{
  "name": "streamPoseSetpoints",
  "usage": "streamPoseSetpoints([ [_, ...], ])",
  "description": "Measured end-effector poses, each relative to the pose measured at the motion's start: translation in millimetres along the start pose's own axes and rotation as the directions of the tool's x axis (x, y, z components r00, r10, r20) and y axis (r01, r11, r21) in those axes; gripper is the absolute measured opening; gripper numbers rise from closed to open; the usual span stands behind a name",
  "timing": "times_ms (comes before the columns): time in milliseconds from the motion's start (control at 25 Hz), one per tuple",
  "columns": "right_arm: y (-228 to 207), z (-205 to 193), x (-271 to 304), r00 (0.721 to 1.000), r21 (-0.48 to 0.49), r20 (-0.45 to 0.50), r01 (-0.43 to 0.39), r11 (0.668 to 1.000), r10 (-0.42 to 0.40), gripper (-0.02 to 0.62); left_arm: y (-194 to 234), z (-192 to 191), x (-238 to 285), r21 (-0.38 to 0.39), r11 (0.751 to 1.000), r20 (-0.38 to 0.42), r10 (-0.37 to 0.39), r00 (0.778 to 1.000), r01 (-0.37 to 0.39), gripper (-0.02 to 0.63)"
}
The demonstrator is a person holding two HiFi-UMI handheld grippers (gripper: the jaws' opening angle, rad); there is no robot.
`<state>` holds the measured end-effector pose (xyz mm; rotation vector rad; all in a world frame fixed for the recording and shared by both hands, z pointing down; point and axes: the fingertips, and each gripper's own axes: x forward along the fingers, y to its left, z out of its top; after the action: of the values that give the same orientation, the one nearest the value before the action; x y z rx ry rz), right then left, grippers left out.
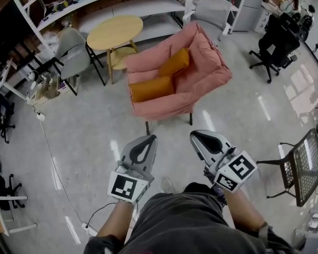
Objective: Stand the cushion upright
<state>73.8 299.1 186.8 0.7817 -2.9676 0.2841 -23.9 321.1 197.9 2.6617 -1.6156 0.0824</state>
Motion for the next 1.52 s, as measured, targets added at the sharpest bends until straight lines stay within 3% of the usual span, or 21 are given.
streamPoseSetpoints([
  [360, -43.4, 7.1, 48.0, 1.0, 0.001, -0.004, 0.011, 1.0, -0.011, 0.017, 46.8, -9.2, 46.5, -0.013, 1.0, -0.022, -0.005, 1.0, 0.005, 0.011],
  [760, -145.7, 10.1, 123.2, 0.998, 0.031, -0.032, -0.059, 0.998, 0.06, 0.017, 113.1, -26.0, 153.2, -0.027, 0.998, -0.086, 0.058, 0.995, -0.06, 0.011],
  [1080, -240.1, 6.0, 167.2, 0.99, 0.048, -0.07, -0.119, 0.992, 0.122, 0.017, 154.1, -57.7, 245.8, -0.017, 0.993, -0.177, 0.112, 0.978, -0.117, 0.011],
  [1520, -305.2, -7.5, 236.6, 0.984, 0.061, -0.134, -0.109, 0.992, 0.116, 0.017, 237.8, -117.6, 305.0, -0.056, 0.983, -0.259, 0.154, 0.954, -0.174, 0.011],
])
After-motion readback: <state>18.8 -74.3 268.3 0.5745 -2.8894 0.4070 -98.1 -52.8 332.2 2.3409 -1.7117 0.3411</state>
